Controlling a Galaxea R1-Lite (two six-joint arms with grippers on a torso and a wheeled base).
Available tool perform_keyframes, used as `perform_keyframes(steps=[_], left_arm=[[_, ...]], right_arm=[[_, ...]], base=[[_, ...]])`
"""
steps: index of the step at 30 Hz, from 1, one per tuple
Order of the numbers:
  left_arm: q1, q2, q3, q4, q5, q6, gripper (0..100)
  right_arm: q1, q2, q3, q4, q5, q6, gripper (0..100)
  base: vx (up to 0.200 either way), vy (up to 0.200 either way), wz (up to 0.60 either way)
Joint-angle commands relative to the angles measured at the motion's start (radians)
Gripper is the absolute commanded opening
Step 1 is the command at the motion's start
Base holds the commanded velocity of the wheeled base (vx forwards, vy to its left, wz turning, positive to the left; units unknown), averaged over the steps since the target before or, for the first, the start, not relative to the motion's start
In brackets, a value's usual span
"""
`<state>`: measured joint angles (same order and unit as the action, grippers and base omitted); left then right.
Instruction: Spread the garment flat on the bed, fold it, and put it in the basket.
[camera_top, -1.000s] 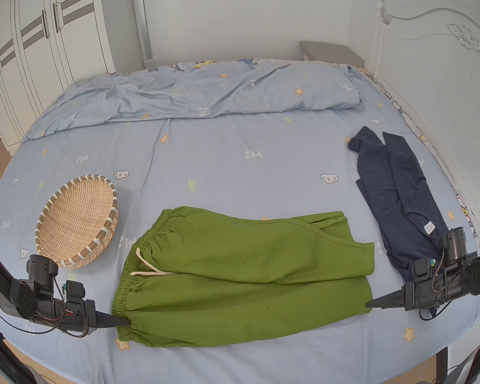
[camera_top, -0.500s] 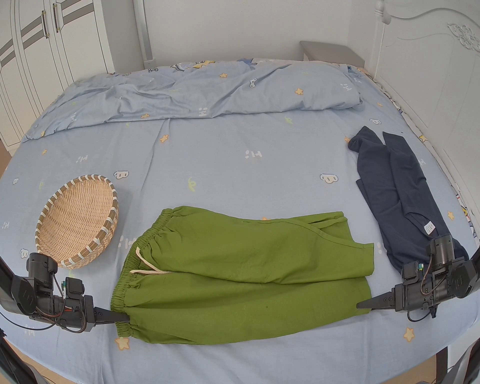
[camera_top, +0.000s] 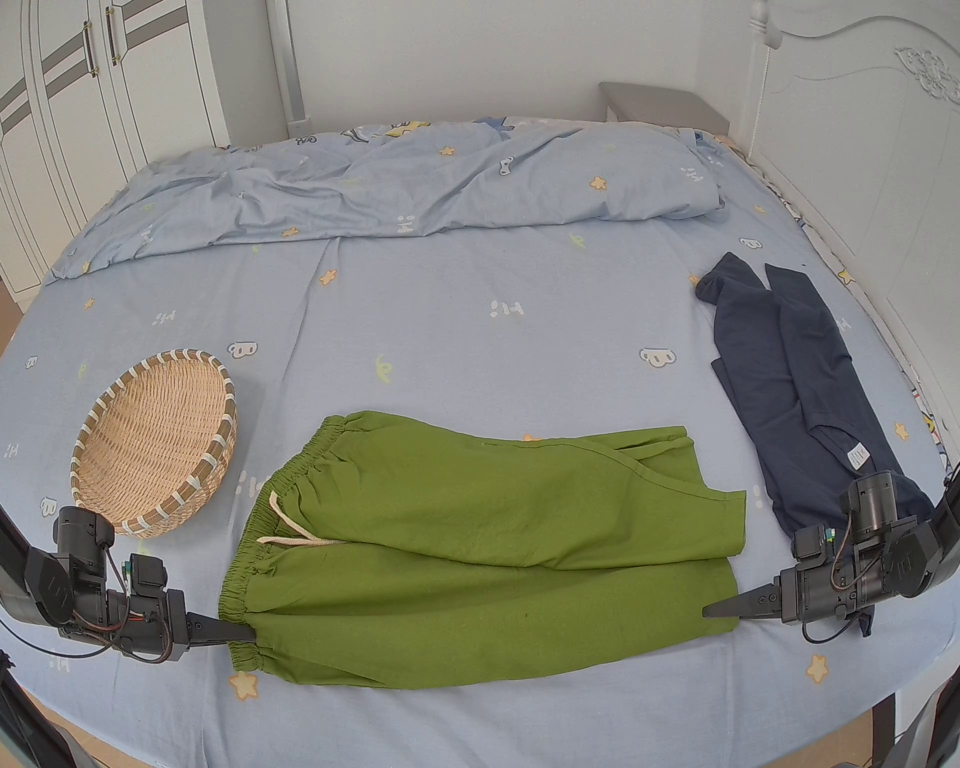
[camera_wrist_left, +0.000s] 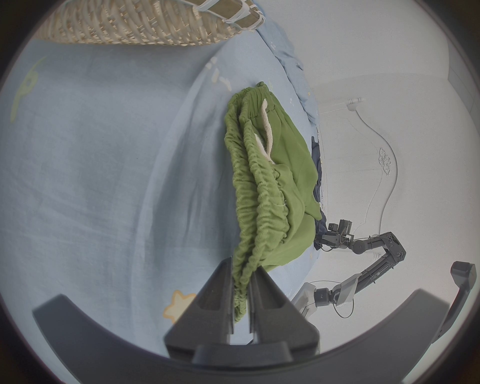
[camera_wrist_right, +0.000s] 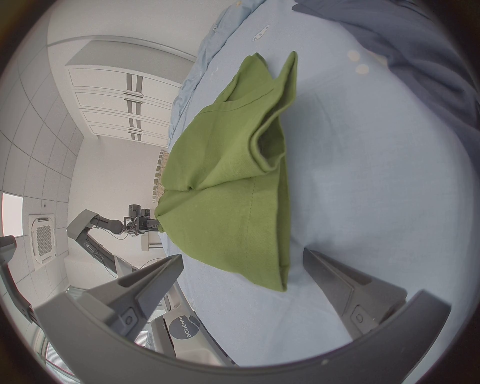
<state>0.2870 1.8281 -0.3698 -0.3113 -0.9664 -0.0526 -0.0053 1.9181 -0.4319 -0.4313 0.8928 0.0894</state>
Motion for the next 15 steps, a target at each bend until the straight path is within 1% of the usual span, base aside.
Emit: perform_keyframes(steps=[1,5,13,14,15], left_arm=[[0.000,0.011,0.000,0.000,0.000,0.002,0],[0.000,0.010,0.000,0.000,0.000,0.002,0],[0.001,0.011,0.000,0.000,0.000,0.002,0],[0.001,0.010,0.002,0.000,0.000,0.002,0],[0.001,0.011,0.000,0.000,0.000,0.002,0]], right_arm=[[0.021,0.015,-0.001,0.002,0.002,0.006,100],[0.038,0.036,0.001,-0.003,0.002,0.009,100],[0.039,0.038,0.001,-0.003,0.003,0.007,100],[0.036,0.038,-0.001,-0.003,0.003,0.007,0],[0.034,0.038,-0.002,-0.003,0.003,0.007,0]], base=[[0.000,0.000,0.00],[0.000,0.000,0.00],[0.000,0.000,0.00],[0.000,0.000,0.00],[0.000,0.000,0.00]])
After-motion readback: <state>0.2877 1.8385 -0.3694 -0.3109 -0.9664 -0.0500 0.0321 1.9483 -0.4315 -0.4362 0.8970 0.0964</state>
